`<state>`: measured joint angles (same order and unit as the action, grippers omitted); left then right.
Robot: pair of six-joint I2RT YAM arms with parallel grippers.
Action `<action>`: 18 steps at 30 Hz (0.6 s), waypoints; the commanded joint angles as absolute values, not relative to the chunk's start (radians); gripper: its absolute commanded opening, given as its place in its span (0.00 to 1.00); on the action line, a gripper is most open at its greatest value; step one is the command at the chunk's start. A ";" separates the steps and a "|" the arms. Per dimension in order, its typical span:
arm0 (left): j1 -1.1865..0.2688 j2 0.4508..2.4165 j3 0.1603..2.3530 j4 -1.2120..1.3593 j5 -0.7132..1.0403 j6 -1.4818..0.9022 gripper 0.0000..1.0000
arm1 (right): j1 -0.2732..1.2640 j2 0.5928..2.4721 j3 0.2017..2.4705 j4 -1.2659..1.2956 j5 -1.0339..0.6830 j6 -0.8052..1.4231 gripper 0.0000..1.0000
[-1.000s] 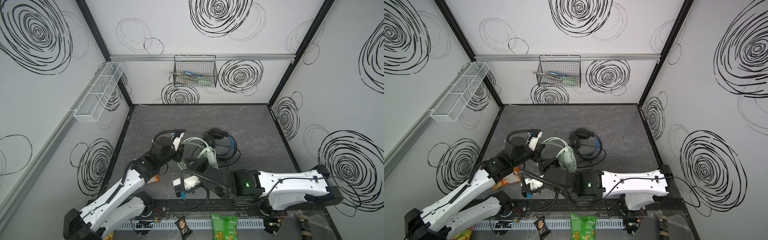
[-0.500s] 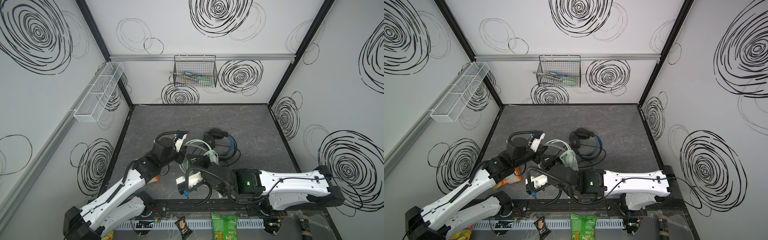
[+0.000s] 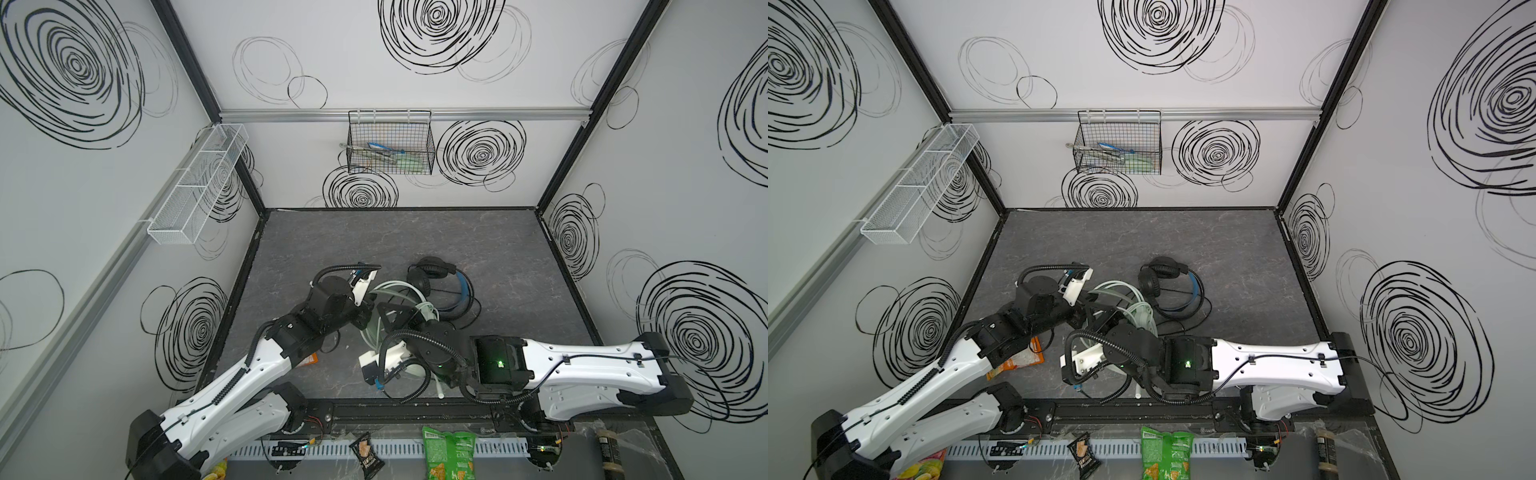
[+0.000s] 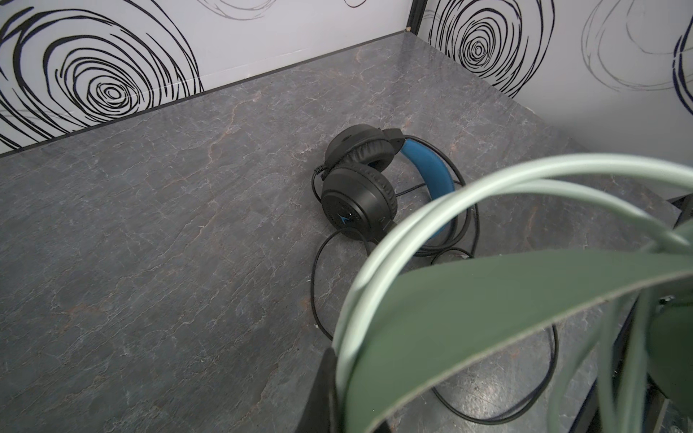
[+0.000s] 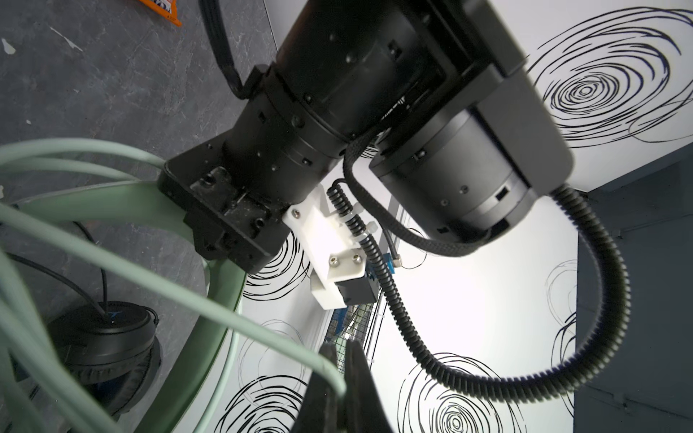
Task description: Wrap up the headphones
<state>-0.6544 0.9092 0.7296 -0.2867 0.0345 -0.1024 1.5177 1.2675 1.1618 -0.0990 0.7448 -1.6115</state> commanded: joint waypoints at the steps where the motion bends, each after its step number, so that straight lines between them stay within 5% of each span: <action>1: -0.663 0.917 0.724 -0.288 0.022 -0.065 0.00 | 1.485 1.244 1.188 0.039 0.793 -1.658 0.00; 18: -0.715 0.805 0.712 -0.243 0.135 -0.015 0.00 | 1.390 1.119 1.201 -0.108 0.673 -1.296 0.13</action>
